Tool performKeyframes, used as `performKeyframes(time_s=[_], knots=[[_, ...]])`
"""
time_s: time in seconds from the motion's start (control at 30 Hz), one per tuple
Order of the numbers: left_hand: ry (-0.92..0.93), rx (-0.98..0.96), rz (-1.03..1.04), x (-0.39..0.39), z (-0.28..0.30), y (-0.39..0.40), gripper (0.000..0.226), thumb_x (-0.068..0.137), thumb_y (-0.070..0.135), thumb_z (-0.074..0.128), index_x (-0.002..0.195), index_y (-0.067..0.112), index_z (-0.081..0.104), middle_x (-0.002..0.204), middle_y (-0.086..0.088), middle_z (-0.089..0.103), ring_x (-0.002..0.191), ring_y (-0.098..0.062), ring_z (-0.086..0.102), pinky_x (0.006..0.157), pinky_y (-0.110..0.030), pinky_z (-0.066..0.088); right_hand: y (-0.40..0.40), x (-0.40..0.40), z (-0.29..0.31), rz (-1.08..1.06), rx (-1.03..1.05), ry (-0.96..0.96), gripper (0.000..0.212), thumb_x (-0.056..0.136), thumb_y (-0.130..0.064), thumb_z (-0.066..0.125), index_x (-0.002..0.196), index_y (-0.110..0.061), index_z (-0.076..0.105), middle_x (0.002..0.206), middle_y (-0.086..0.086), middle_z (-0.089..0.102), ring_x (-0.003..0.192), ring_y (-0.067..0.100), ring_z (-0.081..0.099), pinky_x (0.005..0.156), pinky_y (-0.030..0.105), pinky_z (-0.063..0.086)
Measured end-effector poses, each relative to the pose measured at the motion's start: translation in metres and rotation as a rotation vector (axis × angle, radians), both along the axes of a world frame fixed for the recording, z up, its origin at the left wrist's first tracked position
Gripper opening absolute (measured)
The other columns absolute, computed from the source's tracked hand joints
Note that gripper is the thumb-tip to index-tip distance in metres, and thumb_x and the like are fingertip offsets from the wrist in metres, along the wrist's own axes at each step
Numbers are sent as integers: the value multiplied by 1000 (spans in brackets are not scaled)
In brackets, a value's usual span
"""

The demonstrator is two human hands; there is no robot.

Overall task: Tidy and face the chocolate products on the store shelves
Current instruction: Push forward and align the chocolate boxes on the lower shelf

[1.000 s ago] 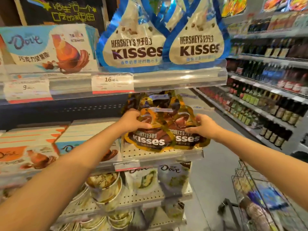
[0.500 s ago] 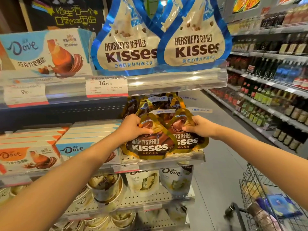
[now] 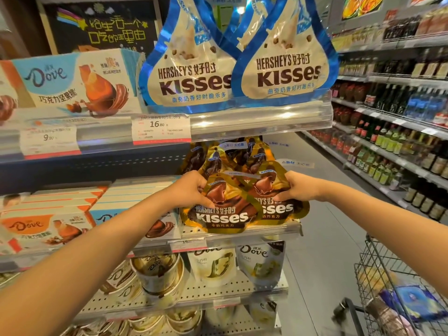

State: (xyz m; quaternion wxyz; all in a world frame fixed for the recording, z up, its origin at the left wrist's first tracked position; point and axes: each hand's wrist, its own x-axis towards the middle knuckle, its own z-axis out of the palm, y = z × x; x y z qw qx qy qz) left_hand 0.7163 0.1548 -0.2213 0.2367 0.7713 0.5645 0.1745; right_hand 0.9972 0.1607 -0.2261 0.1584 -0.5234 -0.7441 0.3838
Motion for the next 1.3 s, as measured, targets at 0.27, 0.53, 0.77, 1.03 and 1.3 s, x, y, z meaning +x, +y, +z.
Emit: performKeyframes(time_s=[0.27,0.53,0.77,1.03,1.3], knots=[[42,71,53,0,-9,0,41,67,23,83,61,-9,58,61,-12,47,59,-21,46,55,-34,42,-12,-2,0,17,10,30,24,86,-11,64,96,-29,54,96,-9,64,89,6,61,76,19,50],[69,129,59,1,-9,-8,39,68,23,83,78,-11,65,80,-24,67,78,-35,64,67,-46,53,-16,4,-3,-84,117,-8,9,85,-18,66,90,-21,60,102,3,67,97,20,64,90,38,52],[35,145,30,-4,10,-27,37,71,29,79,98,7,66,85,-1,68,73,-15,64,79,-40,56,-32,11,16,-61,238,-390,48,84,-31,66,126,-11,51,124,7,59,116,26,55,97,37,47],[429,290,-130,1,73,-77,25,84,33,64,65,19,55,59,7,51,54,-5,46,53,-22,38,-76,6,87,95,360,-686,30,90,-37,56,115,-22,60,111,1,63,98,17,60,90,34,50],[171,951,-194,13,141,-73,27,83,36,59,103,19,59,88,9,54,80,-6,48,72,-27,42,-84,-6,158,84,811,31,21,87,-16,63,107,-21,62,97,-1,67,83,10,63,75,15,50]])
